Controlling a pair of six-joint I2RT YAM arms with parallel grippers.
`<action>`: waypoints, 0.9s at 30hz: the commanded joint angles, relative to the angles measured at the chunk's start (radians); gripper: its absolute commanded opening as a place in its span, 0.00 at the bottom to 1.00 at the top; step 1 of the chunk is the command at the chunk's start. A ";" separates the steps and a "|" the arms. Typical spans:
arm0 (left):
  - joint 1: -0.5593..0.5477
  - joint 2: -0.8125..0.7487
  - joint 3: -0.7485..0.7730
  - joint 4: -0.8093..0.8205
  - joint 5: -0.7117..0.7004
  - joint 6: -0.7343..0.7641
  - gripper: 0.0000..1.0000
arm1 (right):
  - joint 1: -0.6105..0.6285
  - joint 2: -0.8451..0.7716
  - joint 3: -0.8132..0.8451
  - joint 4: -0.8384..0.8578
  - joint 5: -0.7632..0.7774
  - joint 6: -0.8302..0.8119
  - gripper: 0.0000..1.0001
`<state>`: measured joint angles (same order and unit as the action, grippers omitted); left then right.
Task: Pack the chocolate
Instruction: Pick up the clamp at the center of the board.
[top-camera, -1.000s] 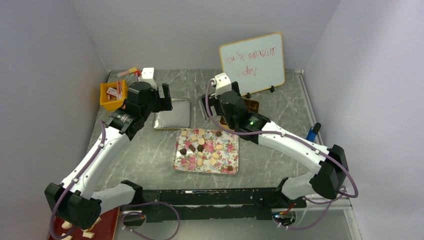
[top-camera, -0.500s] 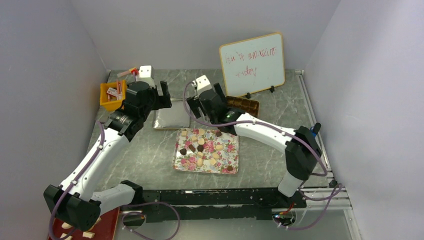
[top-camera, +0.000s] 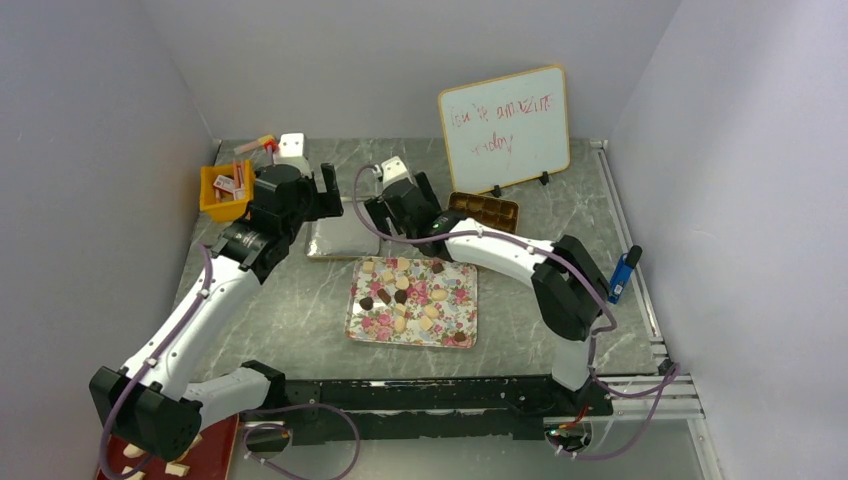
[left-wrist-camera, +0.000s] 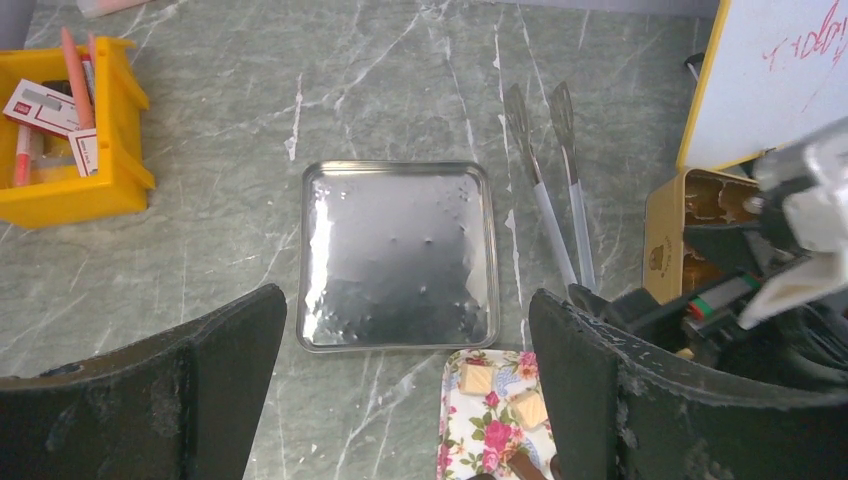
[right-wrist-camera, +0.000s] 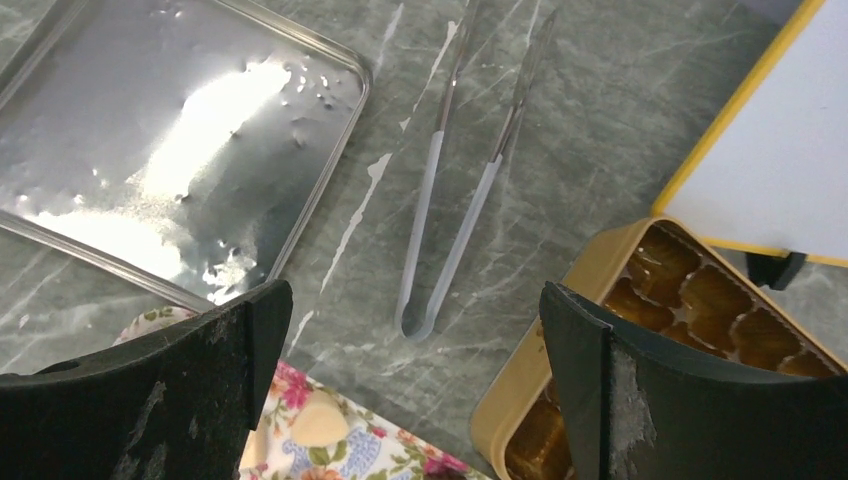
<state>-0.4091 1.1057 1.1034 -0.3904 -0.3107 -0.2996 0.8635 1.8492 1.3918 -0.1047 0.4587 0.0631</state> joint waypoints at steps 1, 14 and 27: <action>-0.002 0.006 -0.002 0.045 -0.011 0.028 0.96 | -0.023 0.053 0.064 0.018 -0.031 0.038 1.00; -0.002 0.023 -0.019 0.061 -0.003 0.034 0.96 | -0.087 0.186 0.157 0.020 -0.103 0.071 1.00; 0.000 0.051 -0.010 0.092 -0.005 0.041 0.95 | -0.134 0.279 0.241 -0.007 -0.107 0.094 1.00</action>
<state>-0.4091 1.1454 1.0836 -0.3500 -0.3122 -0.2813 0.7483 2.1113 1.5669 -0.1165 0.3565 0.1360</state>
